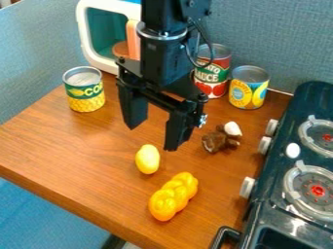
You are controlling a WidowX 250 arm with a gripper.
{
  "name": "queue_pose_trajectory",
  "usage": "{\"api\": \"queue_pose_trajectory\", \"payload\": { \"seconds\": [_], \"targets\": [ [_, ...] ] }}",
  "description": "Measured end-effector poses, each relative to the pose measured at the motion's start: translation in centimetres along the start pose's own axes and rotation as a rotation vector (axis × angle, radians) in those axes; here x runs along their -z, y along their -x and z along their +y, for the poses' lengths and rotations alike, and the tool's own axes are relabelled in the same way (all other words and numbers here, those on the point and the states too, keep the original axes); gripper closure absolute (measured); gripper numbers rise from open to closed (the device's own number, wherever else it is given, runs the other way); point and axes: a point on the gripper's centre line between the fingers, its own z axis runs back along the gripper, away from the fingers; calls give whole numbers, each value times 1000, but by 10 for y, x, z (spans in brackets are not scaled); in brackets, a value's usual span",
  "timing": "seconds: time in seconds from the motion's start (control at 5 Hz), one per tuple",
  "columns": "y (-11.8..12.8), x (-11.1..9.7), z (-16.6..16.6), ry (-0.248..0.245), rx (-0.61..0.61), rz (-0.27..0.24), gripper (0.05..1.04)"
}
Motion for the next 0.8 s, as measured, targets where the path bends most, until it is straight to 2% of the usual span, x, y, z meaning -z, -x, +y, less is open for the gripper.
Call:
{"api": "queue_pose_trajectory", "payload": {
  "seconds": [0.2,0.4,0.6,0.8],
  "targets": [
    [1,7,-1,2,3,20,85],
    [-7,26,-7,32,30,6,85],
    [-3,51,-13,11,89,51,85],
    [-3,66,-17,8,107,61,85]
  ]
}}
